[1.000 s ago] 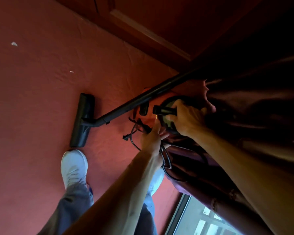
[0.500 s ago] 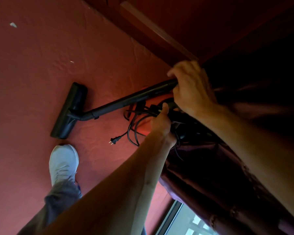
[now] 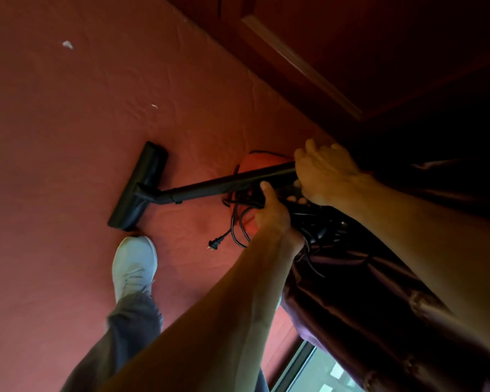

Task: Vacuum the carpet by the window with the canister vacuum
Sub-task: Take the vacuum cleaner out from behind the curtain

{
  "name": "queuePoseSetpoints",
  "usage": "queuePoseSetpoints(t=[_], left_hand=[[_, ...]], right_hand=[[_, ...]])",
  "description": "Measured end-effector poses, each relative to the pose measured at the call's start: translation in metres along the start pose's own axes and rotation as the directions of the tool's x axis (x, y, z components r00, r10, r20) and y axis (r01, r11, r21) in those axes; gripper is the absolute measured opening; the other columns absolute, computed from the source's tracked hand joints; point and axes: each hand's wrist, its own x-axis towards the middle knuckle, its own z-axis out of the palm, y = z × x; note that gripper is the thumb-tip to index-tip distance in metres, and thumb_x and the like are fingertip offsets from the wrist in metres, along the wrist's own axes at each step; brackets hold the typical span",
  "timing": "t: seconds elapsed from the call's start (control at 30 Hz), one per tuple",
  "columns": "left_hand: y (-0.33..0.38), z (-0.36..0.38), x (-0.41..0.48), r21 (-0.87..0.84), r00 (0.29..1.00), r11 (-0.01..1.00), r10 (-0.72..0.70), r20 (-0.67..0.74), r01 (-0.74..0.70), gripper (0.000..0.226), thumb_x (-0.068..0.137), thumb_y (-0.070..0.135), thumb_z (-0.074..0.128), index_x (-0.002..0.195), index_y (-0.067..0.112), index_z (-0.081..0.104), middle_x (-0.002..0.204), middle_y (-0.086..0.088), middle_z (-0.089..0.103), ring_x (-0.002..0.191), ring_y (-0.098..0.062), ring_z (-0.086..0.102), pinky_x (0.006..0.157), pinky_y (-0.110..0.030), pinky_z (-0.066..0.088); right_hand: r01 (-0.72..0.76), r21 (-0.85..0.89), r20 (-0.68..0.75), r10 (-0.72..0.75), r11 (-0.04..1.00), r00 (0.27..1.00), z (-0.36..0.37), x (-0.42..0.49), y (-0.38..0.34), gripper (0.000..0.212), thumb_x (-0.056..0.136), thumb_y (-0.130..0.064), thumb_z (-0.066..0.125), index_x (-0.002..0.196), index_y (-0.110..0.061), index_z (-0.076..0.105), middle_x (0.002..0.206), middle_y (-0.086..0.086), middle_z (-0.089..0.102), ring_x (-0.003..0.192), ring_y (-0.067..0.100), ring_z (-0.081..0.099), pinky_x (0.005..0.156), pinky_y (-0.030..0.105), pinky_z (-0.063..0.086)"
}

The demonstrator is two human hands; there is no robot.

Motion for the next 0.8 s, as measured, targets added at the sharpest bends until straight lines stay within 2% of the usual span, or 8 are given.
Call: queuePoseSetpoints(t=[0.07, 0.13, 0.23, 0.3, 0.47, 0.6, 0.7, 0.8], left_hand=[[0.012, -0.012, -0.010, -0.054, 0.999, 0.998, -0.017, -0.048, 0.014, 0.051, 0.095, 0.055, 0.051, 0.072, 0.010, 0.052, 0.054, -0.001, 0.050, 0.045, -0.016, 0.053, 0.049, -0.026, 0.053], [0.027, -0.024, -0.024, -0.068, 0.997, 0.998, 0.003, -0.083, -0.009, 0.051, 0.097, 0.055, 0.049, 0.072, 0.011, 0.050, 0.051, -0.001, 0.048, 0.040, -0.016, 0.051, 0.045, -0.024, 0.052], [0.061, -0.035, -0.046, -0.063, 0.988, 0.995, 0.074, -0.136, -0.083, 0.051, 0.096, 0.056, 0.048, 0.073, 0.011, 0.049, 0.046, 0.000, 0.046, 0.032, -0.015, 0.049, 0.040, -0.021, 0.049], [0.087, -0.046, -0.063, -0.031, 0.976, 0.992, 0.114, -0.184, -0.121, 0.052, 0.093, 0.059, 0.052, 0.073, 0.010, 0.050, 0.048, 0.000, 0.047, 0.032, -0.014, 0.049, 0.040, -0.021, 0.049], [0.155, -0.085, -0.133, 0.023, 0.950, 0.980, 0.198, -0.240, -0.198, 0.060, 0.089, 0.063, 0.054, 0.060, 0.012, 0.043, 0.035, 0.000, 0.045, 0.026, -0.014, 0.047, 0.036, -0.020, 0.046], [0.211, -0.120, -0.205, 0.020, 0.931, 0.964, 0.261, -0.255, -0.265, 0.061, 0.085, 0.066, 0.056, 0.058, 0.013, 0.041, 0.040, 0.000, 0.046, 0.029, -0.014, 0.047, 0.039, -0.020, 0.047], [0.250, -0.141, -0.261, 0.006, 0.918, 0.949, 0.306, -0.251, -0.315, 0.059, 0.082, 0.064, 0.064, 0.057, 0.015, 0.041, 0.041, 0.002, 0.044, 0.032, -0.013, 0.047, 0.042, -0.021, 0.048], [0.281, -0.153, -0.322, 0.013, 0.900, 0.931, 0.356, -0.251, -0.364, 0.059, 0.079, 0.060, 0.071, 0.056, 0.014, 0.042, 0.041, 0.001, 0.045, 0.034, -0.015, 0.046, 0.047, -0.023, 0.048]], right_hand=[[0.071, -0.010, -0.026, -0.072, 0.997, 0.997, -0.021, -0.014, -0.006, 0.039, 0.093, -0.034, 0.062, 0.121, -0.010, 0.047, 0.114, 0.009, 0.061, 0.099, 0.026, 0.063, 0.072, 0.034, 0.038], [0.123, -0.055, -0.062, -0.126, 0.991, 0.990, -0.045, -0.029, -0.016, 0.038, 0.094, -0.036, 0.061, 0.119, -0.011, 0.046, 0.105, 0.006, 0.066, 0.093, 0.025, 0.065, 0.067, 0.034, 0.035], [0.182, -0.086, -0.078, -0.189, 0.979, 0.979, -0.085, -0.048, -0.042, 0.040, 0.093, -0.031, 0.064, 0.122, -0.012, 0.044, 0.105, 0.006, 0.066, 0.093, 0.026, 0.066, 0.068, 0.034, 0.035], [0.220, -0.044, -0.066, -0.223, 0.974, 0.973, -0.109, -0.061, -0.064, 0.042, 0.092, -0.026, 0.065, 0.124, -0.011, 0.043, 0.108, 0.007, 0.066, 0.097, 0.027, 0.066, 0.069, 0.034, 0.035], [0.312, 0.063, -0.088, -0.306, 0.948, 0.948, -0.170, -0.099, -0.122, 0.038, 0.092, -0.022, 0.064, 0.122, -0.012, 0.042, 0.110, 0.010, 0.065, 0.099, 0.031, 0.066, 0.069, 0.035, 0.037], [0.360, 0.069, -0.160, -0.346, 0.930, 0.925, -0.224, -0.142, -0.165, 0.037, 0.091, -0.019, 0.065, 0.120, -0.012, 0.043, 0.105, 0.010, 0.066, 0.090, 0.031, 0.067, 0.064, 0.033, 0.038], [0.420, 0.048, -0.187, -0.404, 0.906, 0.895, -0.270, -0.175, -0.195, 0.037, 0.091, -0.017, 0.065, 0.120, -0.010, 0.045, 0.107, 0.010, 0.064, 0.090, 0.029, 0.066, 0.063, 0.032, 0.038], [0.492, 0.053, -0.206, -0.473, 0.869, 0.857, -0.319, -0.203, -0.224, 0.037, 0.088, -0.011, 0.066, 0.119, -0.008, 0.046, 0.109, 0.012, 0.061, 0.089, 0.031, 0.064, 0.065, 0.035, 0.045]])
